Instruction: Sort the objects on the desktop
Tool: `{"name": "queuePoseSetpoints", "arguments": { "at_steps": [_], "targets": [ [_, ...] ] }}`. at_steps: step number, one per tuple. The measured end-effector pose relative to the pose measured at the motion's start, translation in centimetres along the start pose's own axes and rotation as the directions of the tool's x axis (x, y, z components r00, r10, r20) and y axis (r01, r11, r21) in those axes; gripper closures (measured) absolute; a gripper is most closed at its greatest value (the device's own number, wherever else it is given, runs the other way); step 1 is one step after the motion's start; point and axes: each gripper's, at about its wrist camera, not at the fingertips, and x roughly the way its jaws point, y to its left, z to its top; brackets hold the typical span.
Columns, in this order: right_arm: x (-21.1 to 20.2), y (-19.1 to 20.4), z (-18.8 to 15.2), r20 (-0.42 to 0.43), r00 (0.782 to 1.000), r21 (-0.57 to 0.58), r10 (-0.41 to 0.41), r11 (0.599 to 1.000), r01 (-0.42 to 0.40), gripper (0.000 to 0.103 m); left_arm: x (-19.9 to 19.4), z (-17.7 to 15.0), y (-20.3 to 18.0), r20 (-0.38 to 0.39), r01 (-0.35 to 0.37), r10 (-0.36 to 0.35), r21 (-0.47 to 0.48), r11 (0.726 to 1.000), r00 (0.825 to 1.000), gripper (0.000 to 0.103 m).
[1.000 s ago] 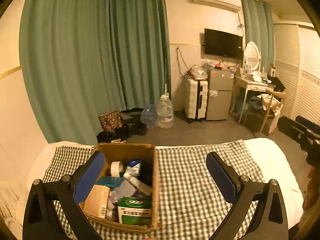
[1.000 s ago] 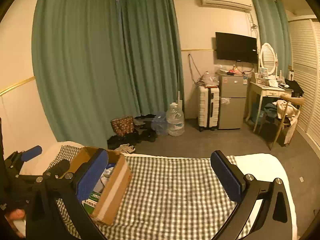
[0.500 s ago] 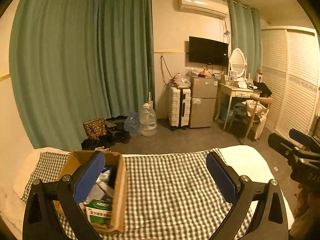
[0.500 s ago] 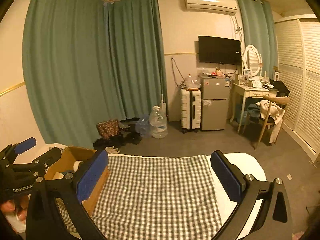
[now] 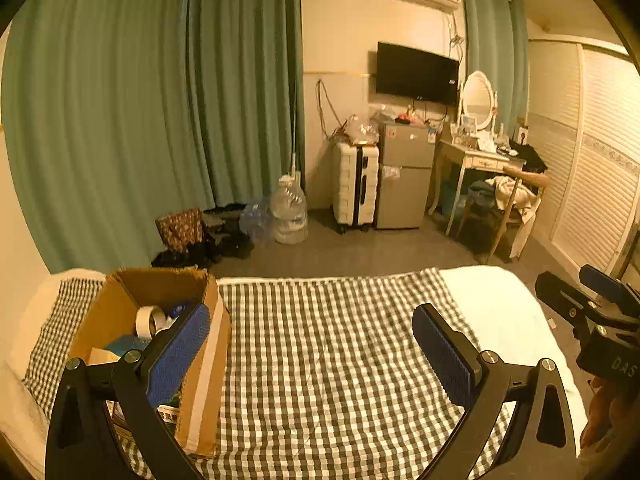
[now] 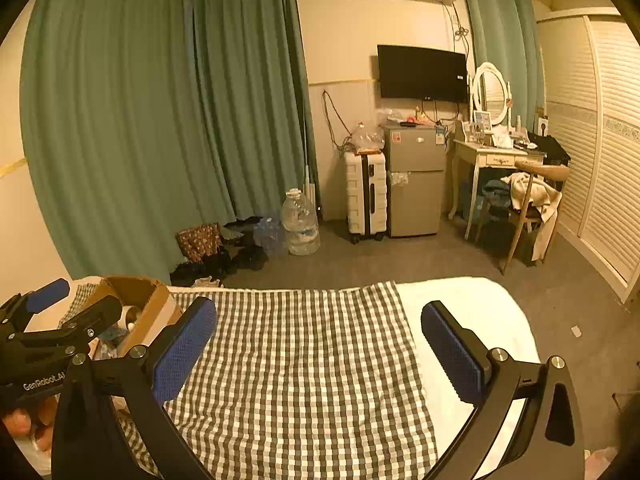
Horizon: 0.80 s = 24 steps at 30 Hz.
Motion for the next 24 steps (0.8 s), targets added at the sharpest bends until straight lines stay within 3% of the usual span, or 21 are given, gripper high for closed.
{"name": "queuePoseSetpoints", "arguments": {
  "at_steps": [7,12,24],
  "targets": [
    [3.6,0.3,-3.2,-0.048,0.999,-0.009,0.003,1.000,-0.004,0.000,3.6,-2.3,0.4,-0.056,-0.021,0.021,0.009,1.000,0.998,0.000],
    [6.9,0.7,-5.5,-0.133,0.991,-0.029,0.020,0.999,-0.025,0.000,5.8,-3.5,0.6,-0.078,-0.027,0.029,0.028,0.999,0.997,0.000],
    [8.4,0.6,-6.1,-0.108,0.994,-0.019,0.015,1.000,-0.017,0.000,8.0,-4.9,1.5,-0.111,-0.009,0.010,0.010,1.000,0.994,0.000]
  ]
}}
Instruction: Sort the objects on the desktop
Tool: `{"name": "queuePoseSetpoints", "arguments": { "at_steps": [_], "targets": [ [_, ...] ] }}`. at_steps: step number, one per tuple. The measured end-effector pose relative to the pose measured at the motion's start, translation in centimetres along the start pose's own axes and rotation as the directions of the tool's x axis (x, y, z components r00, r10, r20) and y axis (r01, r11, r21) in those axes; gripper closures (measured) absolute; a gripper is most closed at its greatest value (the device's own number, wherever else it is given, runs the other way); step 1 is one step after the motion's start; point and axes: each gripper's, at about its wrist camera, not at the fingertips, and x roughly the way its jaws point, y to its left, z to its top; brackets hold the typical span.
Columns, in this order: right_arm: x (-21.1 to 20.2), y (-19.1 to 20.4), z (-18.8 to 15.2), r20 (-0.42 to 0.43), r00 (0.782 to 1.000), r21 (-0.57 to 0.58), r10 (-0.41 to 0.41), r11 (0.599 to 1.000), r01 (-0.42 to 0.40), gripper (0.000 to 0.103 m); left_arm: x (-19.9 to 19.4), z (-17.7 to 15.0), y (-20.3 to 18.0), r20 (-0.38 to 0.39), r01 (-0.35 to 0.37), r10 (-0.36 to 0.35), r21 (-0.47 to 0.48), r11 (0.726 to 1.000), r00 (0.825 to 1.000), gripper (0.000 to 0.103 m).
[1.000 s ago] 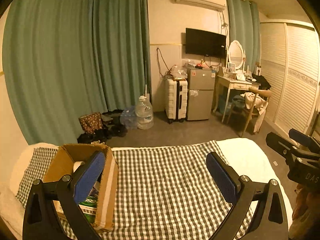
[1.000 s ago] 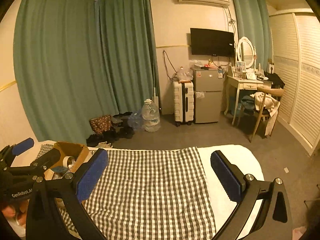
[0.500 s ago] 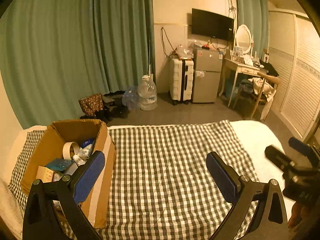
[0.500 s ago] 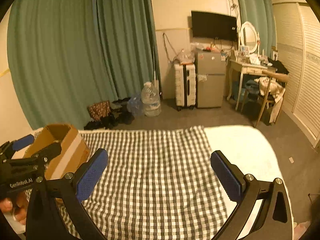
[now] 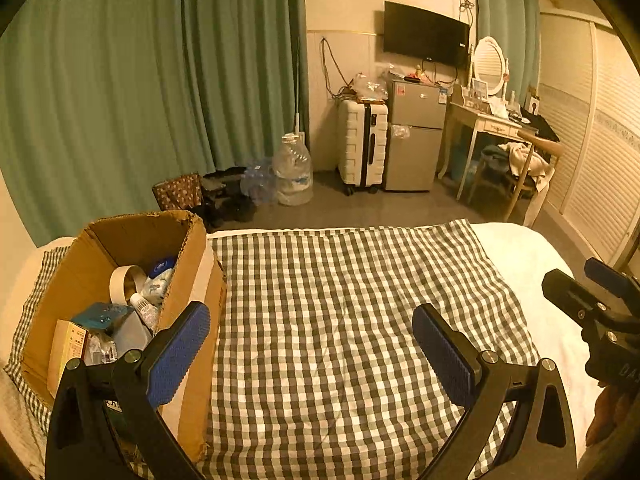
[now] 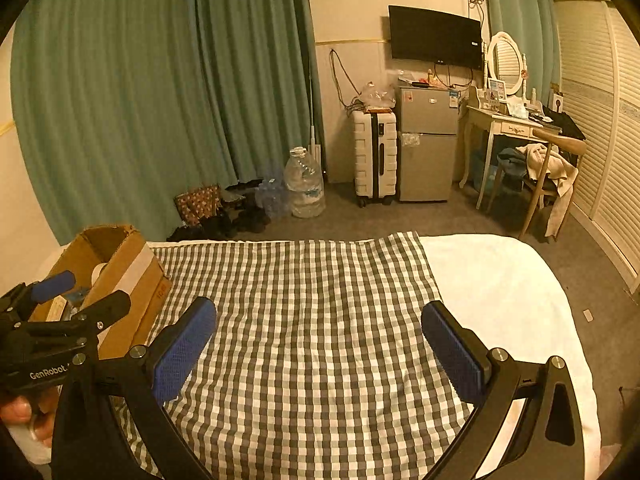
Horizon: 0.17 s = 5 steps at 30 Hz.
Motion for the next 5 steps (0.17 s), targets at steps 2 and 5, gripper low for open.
{"name": "queuePoseSetpoints", "arguments": {
  "at_steps": [2,5],
  "targets": [
    [0.18,0.02,0.00,0.002,1.000,-0.004,-0.001,1.000,0.001,0.000,0.34,0.06,0.35,-0.008,0.001,-0.001,0.002,1.000,1.000,0.000],
    [0.40,0.14,-0.15,0.001,1.000,-0.010,-0.001,1.000,0.001,0.000,0.60,-0.02,0.43,-0.015,-0.007,0.008,0.003,1.000,1.000,0.000]
  ]
}}
